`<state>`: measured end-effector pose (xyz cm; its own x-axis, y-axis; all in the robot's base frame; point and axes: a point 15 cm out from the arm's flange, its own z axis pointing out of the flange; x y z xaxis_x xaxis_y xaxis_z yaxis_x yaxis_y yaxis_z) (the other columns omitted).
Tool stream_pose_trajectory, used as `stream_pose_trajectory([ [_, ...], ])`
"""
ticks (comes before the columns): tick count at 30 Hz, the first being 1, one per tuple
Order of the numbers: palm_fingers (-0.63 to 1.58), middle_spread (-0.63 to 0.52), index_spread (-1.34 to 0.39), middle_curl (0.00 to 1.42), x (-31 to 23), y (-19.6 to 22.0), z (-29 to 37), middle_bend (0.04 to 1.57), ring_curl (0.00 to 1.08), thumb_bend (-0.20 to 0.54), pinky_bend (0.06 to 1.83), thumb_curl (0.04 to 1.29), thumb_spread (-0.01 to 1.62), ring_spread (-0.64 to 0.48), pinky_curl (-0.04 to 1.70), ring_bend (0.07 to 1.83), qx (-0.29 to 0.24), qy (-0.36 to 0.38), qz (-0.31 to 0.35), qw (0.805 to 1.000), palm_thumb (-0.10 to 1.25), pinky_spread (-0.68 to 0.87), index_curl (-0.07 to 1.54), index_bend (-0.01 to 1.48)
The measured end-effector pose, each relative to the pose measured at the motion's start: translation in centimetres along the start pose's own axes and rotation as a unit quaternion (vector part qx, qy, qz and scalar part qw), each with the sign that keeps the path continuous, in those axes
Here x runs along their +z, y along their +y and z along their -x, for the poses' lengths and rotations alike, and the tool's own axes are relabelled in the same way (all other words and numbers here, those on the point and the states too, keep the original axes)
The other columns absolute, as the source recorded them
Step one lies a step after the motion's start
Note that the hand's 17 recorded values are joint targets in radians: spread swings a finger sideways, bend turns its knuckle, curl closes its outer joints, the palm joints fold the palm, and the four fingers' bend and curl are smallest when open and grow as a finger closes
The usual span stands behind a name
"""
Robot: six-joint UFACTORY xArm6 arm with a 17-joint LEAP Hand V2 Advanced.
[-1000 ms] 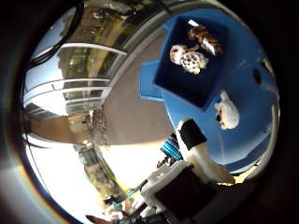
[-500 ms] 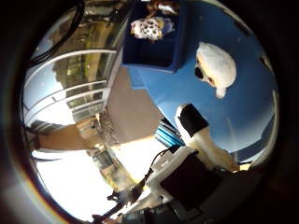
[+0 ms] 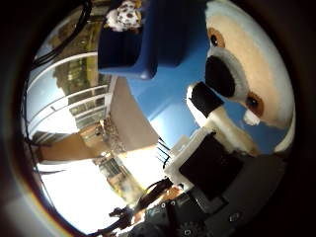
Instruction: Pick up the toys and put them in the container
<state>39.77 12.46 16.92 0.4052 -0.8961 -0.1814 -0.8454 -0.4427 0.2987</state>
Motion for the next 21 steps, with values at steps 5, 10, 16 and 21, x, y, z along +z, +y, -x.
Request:
stream_pose_trajectory([
  [5, 0.84, -0.13, -0.22, 0.62, -0.2, -0.1, -0.4, 0.68, 0.54, -0.01, 1.09, 0.47, 1.08, 0.12, 0.38, 1.16, 0.002, 0.022, -0.001, 1.0, 0.77, 0.43, 0.11, 0.11],
  [10, 1.01, -0.22, -0.41, 0.79, -2.5, -2.1, -1.3, 0.86, 0.64, -0.001, 1.3, 0.52, 1.04, 0.02, 0.5, 1.31, 0.006, 0.036, -0.069, 0.997, 0.9, 0.36, 0.06, 0.33],
  [16, 1.05, -0.27, -0.61, 0.96, -6.0, -1.6, -3.3, 0.99, 0.71, 0.012, 1.48, 0.62, 1.02, -0.05, 0.62, 1.35, 0.026, 0.045, -0.134, 0.99, 1.02, 0.25, 0.03, 0.59],
  [21, 0.99, -0.28, -0.73, 1.05, -5.8, 3.0, -1.5, 1.04, 0.75, -0.006, 1.52, 0.67, 1.04, -0.08, 0.67, 1.38, 0.023, 0.026, -0.06, 0.998, 1.03, 0.21, 0.0, 0.75],
])
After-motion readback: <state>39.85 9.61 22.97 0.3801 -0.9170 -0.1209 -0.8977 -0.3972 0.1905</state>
